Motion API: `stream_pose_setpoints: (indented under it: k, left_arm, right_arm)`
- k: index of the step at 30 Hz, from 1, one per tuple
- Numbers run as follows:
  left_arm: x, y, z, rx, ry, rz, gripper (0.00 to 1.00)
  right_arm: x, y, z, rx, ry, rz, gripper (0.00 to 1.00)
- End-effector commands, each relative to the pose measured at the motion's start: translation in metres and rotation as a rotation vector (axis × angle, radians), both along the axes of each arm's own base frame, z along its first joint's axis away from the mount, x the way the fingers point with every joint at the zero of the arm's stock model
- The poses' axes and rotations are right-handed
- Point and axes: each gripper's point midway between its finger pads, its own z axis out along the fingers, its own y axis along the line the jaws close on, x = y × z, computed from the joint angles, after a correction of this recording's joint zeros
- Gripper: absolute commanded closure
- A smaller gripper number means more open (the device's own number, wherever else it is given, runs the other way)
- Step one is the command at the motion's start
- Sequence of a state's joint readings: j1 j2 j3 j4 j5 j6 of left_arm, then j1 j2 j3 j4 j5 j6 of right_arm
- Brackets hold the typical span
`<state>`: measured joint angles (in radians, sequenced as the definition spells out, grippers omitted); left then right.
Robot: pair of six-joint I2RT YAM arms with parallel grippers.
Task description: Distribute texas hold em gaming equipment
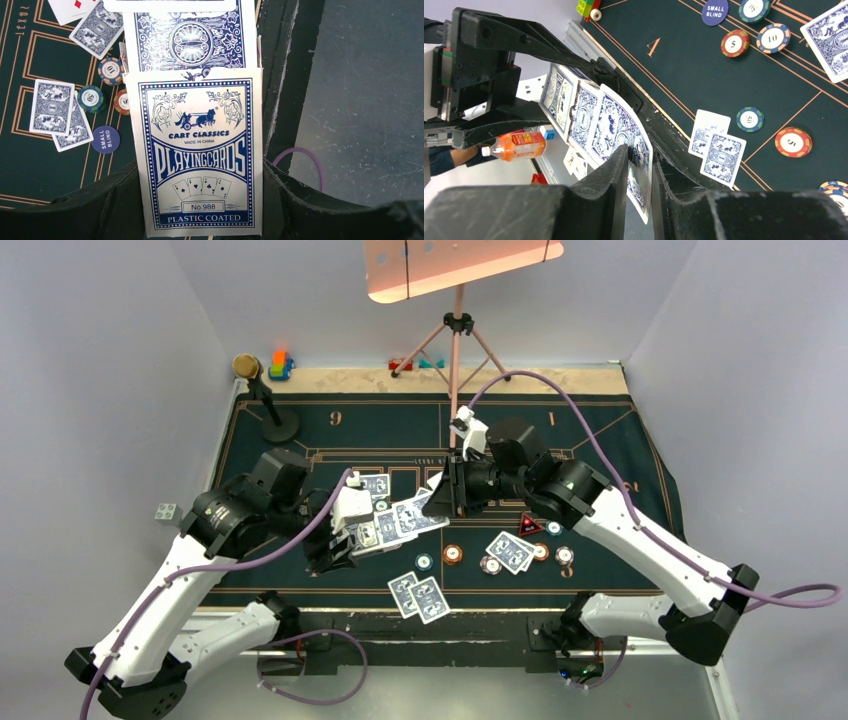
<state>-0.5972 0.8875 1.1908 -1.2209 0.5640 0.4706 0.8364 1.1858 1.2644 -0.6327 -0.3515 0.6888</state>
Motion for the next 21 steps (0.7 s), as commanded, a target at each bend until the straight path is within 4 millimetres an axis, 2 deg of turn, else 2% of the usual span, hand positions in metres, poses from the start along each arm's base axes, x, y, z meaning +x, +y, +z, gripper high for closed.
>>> stream_pose_setpoints:
  k: [1, 6, 12, 15, 21]
  left_arm:
    - [0.000, -0.006, 0.015, -0.058, -0.030, -0.011, 0.67]
    - [0.000, -0.008, 0.015, -0.062, -0.024, -0.010, 0.67]
    - [-0.001, -0.007, 0.012, -0.054, -0.018, -0.014, 0.67]
    - [-0.001, -0.007, 0.010, -0.049, -0.015, -0.014, 0.67]
    - [0.000, -0.007, 0.012, -0.051, -0.020, -0.013, 0.67]
  right_arm:
    - [0.004, -0.008, 0.025, 0.023, -0.088, -0.012, 0.78]
    - [0.002, -0.011, 0.030, 0.035, -0.097, -0.016, 0.84]
    - [0.006, -0.025, 0.042, 0.059, -0.116, -0.064, 0.99]
    - [0.007, -0.032, 0.049, 0.104, -0.117, -0.076, 1.00]
    - [0.007, -0.035, 0.050, 0.138, -0.094, -0.062, 1.00]
